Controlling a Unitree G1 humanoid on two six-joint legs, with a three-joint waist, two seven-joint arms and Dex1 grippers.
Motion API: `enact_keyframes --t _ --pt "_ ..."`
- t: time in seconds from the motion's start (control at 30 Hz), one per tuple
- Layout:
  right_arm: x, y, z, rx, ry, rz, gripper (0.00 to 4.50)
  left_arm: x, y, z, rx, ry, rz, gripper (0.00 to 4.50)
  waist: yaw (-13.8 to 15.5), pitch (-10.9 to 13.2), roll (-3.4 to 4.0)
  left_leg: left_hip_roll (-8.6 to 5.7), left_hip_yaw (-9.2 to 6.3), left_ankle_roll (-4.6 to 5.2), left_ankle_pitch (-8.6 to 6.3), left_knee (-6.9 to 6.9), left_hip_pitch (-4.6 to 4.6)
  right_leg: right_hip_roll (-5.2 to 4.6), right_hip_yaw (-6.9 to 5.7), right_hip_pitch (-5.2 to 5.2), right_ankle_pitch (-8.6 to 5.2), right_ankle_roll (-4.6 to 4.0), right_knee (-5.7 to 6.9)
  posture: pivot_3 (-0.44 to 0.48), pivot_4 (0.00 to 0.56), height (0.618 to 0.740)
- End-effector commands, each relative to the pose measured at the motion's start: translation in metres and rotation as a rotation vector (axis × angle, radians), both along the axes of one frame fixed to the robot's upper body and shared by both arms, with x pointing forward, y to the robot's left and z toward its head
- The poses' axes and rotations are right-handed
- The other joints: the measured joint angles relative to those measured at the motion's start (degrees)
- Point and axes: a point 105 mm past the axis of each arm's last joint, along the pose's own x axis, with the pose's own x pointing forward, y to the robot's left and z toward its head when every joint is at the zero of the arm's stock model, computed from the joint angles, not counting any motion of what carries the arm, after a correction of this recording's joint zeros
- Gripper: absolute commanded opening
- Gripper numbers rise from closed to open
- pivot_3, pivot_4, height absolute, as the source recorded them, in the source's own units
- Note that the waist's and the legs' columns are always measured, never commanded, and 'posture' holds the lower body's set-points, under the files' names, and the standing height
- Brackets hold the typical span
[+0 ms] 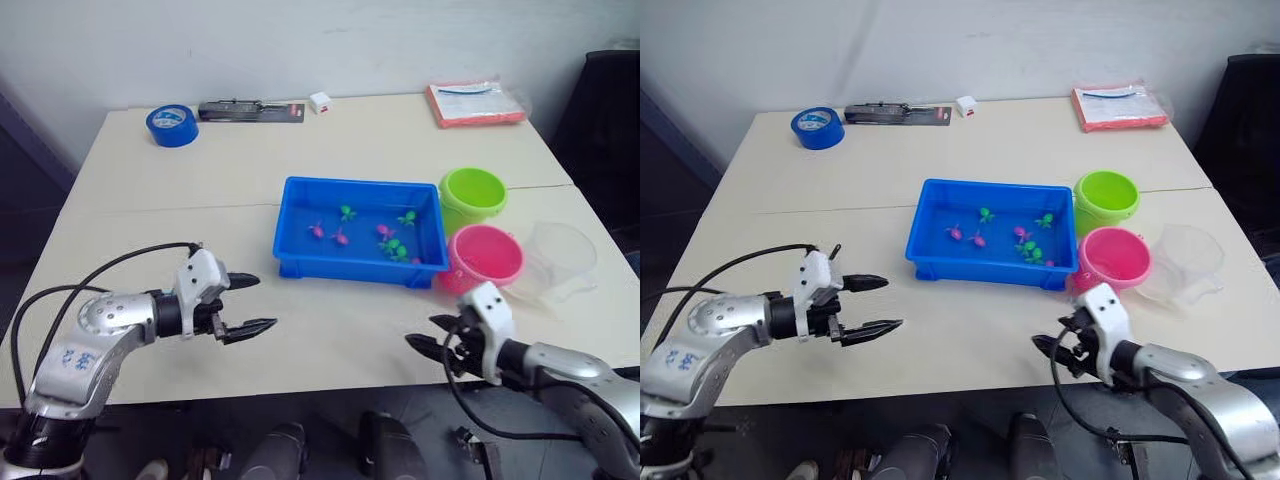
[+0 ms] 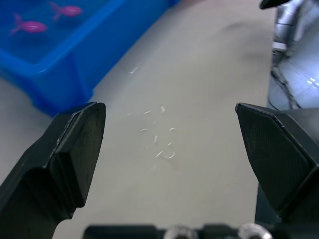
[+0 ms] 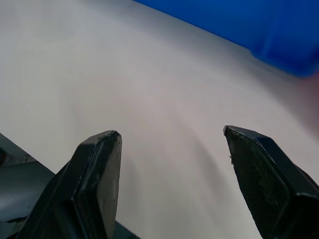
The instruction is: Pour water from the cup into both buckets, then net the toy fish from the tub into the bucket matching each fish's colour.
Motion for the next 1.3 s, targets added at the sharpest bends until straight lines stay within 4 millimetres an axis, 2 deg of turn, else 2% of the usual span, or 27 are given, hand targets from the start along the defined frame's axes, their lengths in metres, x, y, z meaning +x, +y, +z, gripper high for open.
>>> enact_keyframes --t 0.03,0.1,0.23,0.43,0.6,0.67,0.77,0.93,1.3 --pt "-0.014 -0.049 0.007 -0.116 -0.021 -0.272 4.5 0.017 -0.021 0.014 -0.008 -0.048 -0.136 4.48 0.8 0.0 -0.04 -0.01 -0.09 -0.01 0.01 0.1 -0.03 0.0 -0.04 0.01 0.0 0.0 0.03 0.0 0.15 0.74" --pt "-0.021 -0.061 0.004 -0.149 -0.016 -0.349 4.5 0.024 -0.027 0.013 -0.002 -0.044 -0.167 4.48 0.8 0.0 -0.05 -0.04 0.01 0.0 0.01 0.12 -0.01 0.02 -0.03 0.02 0.06 0.07 0.04 0.0 0.15 0.74" --pt "-0.017 -0.096 0.012 -0.157 -0.104 -0.65 4.5 0.039 -0.047 0.018 -0.016 -0.064 -0.234 4.48 -0.8 0.0 -0.08 -0.02 0.26 0.05 -0.01 0.08 0.07 0.05 0.15 0.01 0.12 0.16 0.05 0.0 0.15 0.74" --pt "-0.002 -0.116 0.025 -0.056 -0.19 -0.89 4.5 0.047 -0.064 0.028 -0.034 -0.067 -0.287 4.48 -1.9 -0.1 -0.07 -0.01 0.28 0.06 0.02 0.08 0.12 0.05 0.22 -0.01 0.15 0.2 0.12 0.0 0.15 0.74" --pt "0.01 -0.128 0.029 -0.007 -0.213 -1.005 4.5 0.045 -0.068 0.035 -0.043 -0.053 -0.274 4.48 -2.0 -0.1 -0.05 -0.02 0.29 0.08 0.03 0.07 0.08 0.05 0.28 -0.06 0.15 0.2 0.32 0.0 0.15 0.74" --pt "0.015 -0.131 0.03 0.013 -0.22 -1.026 4.5 0.044 -0.068 0.036 -0.048 -0.043 -0.261 4.48 -2.0 -0.1 -0.05 -0.02 0.29 0.09 0.03 0.11 0.06 0.05 0.3 -0.07 0.15 0.21 0.35 0.0 0.15 0.74" --pt "0.024 -0.132 0.029 0.044 -0.222 -1.044 4.5 0.042 -0.064 0.022 -0.038 -0.032 -0.237 4.48 -2.0 -0.1 0.02 -0.03 0.3 0.1 0.03 0.11 0.05 0.04 0.43 -0.09 0.16 0.21 0.36 0.0 0.15 0.74" --pt "0.036 -0.136 0.028 0.073 -0.232 -1.063 4.5 0.045 -0.052 0.015 -0.027 -0.032 -0.187 4.48 -2.1 -0.1 0.03 -0.03 0.31 0.1 0.04 0.11 0.03 0.06 0.6 -0.13 0.16 0.21 0.39 0.0 0.15 0.74" --pt "0.054 -0.149 0.033 0.1 -0.279 -1.11 4.5 0.045 -0.038 0.014 -0.024 -0.043 -0.149 4.48 -2.1 -0.1 0.04 -0.04 0.38 0.11 0.04 0.13 0.03 0.05 0.67 -0.15 0.18 0.24 0.4 0.0 0.15 0.74"
